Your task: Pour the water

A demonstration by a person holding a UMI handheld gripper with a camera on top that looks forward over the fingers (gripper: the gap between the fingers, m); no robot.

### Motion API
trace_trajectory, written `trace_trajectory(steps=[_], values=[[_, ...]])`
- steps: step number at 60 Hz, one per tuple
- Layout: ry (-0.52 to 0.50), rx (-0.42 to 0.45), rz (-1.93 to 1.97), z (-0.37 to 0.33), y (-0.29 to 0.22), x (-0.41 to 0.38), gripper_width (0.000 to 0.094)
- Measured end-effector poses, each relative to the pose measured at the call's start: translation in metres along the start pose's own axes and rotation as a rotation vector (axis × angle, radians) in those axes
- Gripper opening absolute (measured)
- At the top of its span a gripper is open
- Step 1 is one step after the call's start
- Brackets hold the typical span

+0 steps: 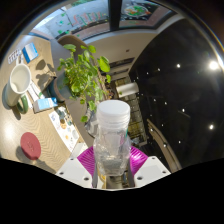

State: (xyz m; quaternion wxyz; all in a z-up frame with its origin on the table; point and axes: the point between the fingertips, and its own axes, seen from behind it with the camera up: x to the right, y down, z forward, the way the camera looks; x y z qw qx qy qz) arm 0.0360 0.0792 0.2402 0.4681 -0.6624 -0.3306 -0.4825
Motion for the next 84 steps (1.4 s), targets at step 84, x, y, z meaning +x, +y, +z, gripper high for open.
trace_trajectory(steps=[84], values=[[-0.553, -0.127, 0.954, -0.018, -0.023, -0.166, 0.0425]])
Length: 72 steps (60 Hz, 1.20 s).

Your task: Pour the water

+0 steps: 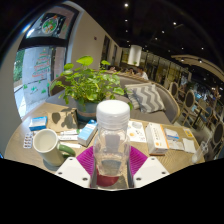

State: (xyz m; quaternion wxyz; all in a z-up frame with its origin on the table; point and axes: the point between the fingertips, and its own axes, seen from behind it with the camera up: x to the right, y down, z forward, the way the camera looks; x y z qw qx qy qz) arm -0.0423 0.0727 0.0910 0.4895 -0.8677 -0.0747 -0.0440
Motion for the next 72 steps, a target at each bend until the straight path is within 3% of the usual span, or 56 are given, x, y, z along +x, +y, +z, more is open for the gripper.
trace_trajectory(steps=[16, 26, 32, 36, 41, 44, 58, 72], values=[[-0.11, -0.038, 0.091, 0.033, 0.058, -0.024, 0.0432], [-0.105, 0.037, 0.105, 0.033, 0.053, -0.023, 0.0462], [-0.099, 0.004, 0.111, 0.034, 0.058, -0.022, 0.0506], [-0.114, -0.063, 0.123, 0.033, 0.071, -0.026, 0.0613], [-0.111, -0.112, 0.125, 0.021, 0.079, -0.024, 0.0873], [-0.099, -0.127, 0.121, 0.008, 0.079, -0.022, 0.0837], [-0.029, -0.178, 0.123, -0.103, 0.054, -0.015, 0.0856], [0.009, -0.139, 0.172, -0.215, 0.026, -0.036, 0.0857]])
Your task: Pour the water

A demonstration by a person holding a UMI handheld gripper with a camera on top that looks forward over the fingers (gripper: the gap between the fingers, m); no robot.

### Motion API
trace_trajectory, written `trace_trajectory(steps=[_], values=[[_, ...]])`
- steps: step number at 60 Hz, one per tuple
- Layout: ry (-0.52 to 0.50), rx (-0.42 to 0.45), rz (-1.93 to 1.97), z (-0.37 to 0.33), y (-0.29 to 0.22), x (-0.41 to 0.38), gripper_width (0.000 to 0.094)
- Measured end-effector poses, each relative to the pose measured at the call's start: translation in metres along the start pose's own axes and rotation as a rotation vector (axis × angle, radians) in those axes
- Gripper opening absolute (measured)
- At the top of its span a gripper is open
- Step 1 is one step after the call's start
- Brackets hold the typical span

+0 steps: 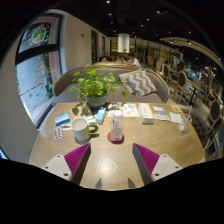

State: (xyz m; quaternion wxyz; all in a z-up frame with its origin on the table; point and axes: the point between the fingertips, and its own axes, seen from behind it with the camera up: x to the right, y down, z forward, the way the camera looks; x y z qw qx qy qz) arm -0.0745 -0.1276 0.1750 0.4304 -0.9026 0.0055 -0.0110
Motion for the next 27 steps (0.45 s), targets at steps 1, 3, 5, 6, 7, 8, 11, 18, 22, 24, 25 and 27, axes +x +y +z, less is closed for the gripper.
trace_trajectory(steps=[1, 3, 5, 6, 7, 8, 11, 18, 22, 24, 25, 27], values=[[0.0, 0.004, -0.003, -0.006, 0.0, -0.002, 0.0856], [0.003, 0.009, -0.014, -0.017, -0.001, -0.004, 0.0857], [0.012, 0.012, -0.021, -0.027, 0.0, -0.004, 0.0857], [0.017, 0.014, -0.025, -0.031, 0.0, -0.004, 0.0855], [0.022, 0.016, -0.027, -0.035, 0.0, -0.004, 0.0855], [0.024, 0.019, -0.03, -0.039, 0.001, -0.005, 0.0856], [0.022, 0.019, -0.017, -0.049, 0.002, -0.009, 0.0854], [0.042, 0.018, -0.012, -0.06, 0.006, -0.008, 0.0857], [0.059, 0.03, -0.013, -0.063, 0.003, -0.005, 0.0858], [0.07, 0.041, -0.012, -0.065, -0.001, -0.003, 0.0859], [0.073, 0.042, -0.014, -0.065, -0.003, -0.002, 0.086], [0.075, 0.043, -0.015, -0.066, -0.005, -0.001, 0.0861]])
